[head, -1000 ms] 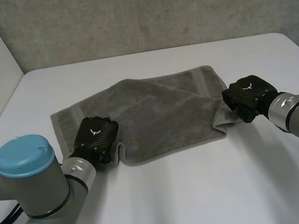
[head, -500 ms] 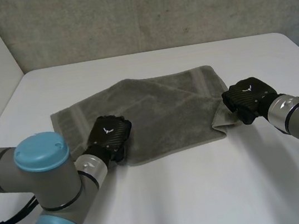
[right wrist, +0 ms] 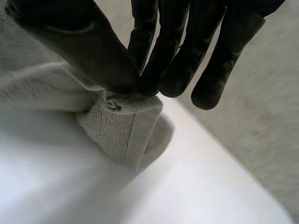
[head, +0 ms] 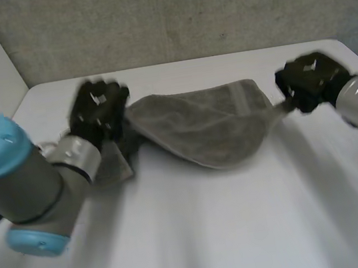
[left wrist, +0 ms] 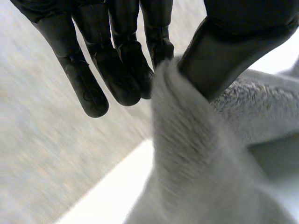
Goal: Fold the towel.
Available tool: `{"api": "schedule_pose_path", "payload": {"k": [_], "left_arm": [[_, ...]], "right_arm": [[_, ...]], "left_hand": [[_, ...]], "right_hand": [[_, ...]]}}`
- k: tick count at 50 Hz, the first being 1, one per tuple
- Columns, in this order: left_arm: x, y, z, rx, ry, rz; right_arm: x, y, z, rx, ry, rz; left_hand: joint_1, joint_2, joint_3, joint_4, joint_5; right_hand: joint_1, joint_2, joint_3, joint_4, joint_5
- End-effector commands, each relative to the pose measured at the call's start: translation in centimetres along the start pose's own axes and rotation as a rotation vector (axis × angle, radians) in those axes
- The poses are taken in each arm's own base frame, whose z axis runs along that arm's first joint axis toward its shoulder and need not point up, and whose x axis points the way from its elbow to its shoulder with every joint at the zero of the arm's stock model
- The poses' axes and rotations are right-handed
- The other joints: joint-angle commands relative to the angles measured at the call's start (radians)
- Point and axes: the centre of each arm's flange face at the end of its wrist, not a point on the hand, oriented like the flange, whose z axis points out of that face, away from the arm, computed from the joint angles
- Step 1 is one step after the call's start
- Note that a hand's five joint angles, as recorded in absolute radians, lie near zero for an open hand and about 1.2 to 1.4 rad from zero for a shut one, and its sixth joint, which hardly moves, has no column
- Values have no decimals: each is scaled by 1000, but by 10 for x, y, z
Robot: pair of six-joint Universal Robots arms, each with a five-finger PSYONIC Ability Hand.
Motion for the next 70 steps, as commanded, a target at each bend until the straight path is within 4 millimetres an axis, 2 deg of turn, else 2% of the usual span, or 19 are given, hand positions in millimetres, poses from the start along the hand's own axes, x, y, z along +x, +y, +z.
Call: {"api": "schedule_pose_path", "payload": {"k": [1,7,10,13,15,16,23,29,35,37,42,49,51,53,54,61,67,69,70], "left_arm": [[-58,-124,-16,339,-155,10],[-98,-164,-24,423,-239,-19],[-106,-160,-22,397,-255,-23],[-121,-135,-13,300,-283,-28],[-121,-84,8,147,-265,-55],[-121,-84,8,146,-265,-55],[-95,12,39,-100,-140,-114],[-93,25,58,-87,-101,-120],[-108,-24,85,94,-132,-98],[-114,-45,89,161,-142,-105],[-144,-148,79,462,-183,-146],[-157,-177,64,552,-181,-216],[-157,-167,64,520,-177,-232],[-150,-120,68,379,-160,-262],[-150,-120,68,379,-160,-262],[-110,-8,39,53,26,-328],[-91,41,15,-82,67,-293],[-72,63,-4,-167,101,-251],[-72,63,-4,-167,101,-251]], "right_arm": [[60,-97,-55,224,169,58],[100,-144,-86,354,250,48],[105,-136,-79,309,216,67],[105,-124,-66,269,193,85],[101,-101,-42,193,160,83],[101,-101,-42,192,160,83],[36,-64,11,38,70,-58],[0,-63,49,68,100,-124],[12,-97,58,212,193,-125],[30,-132,51,331,267,-93],[52,-181,26,508,348,26],[55,-190,9,553,305,83],[47,-180,11,519,257,78],[34,-161,11,467,148,64],[34,-161,11,466,147,64],[20,-69,9,220,-53,37],[-10,-17,5,69,-143,12],[-25,9,4,-7,-174,15],[-25,9,4,-8,-174,15]], "left_hand": [[138,58,64,40,134],[138,58,64,40,134],[138,58,64,40,134],[138,58,64,40,134],[138,58,64,40,134],[138,58,64,40,134],[138,58,64,40,134],[138,58,64,40,134],[138,58,64,40,134],[138,58,64,40,134],[138,58,64,40,134],[138,58,64,40,134],[138,58,64,40,134],[138,58,64,40,134],[138,58,64,40,134],[138,58,64,40,134],[138,58,64,40,134],[138,58,64,40,134],[138,58,64,40,134]], "right_hand": [[51,58,60,61,47],[51,58,60,61,47],[51,58,60,61,47],[51,58,60,61,47],[51,58,60,61,47],[51,58,60,61,47],[51,58,60,61,47],[51,58,60,61,47],[51,58,60,61,47],[51,58,60,61,47],[51,58,60,61,47],[51,58,60,61,47],[51,58,60,61,47],[51,58,60,61,47],[51,58,60,61,47],[51,58,60,61,47],[51,58,60,61,47],[-581,-574,-572,-571,-585],[-585,-578,-576,-575,-589]]}}
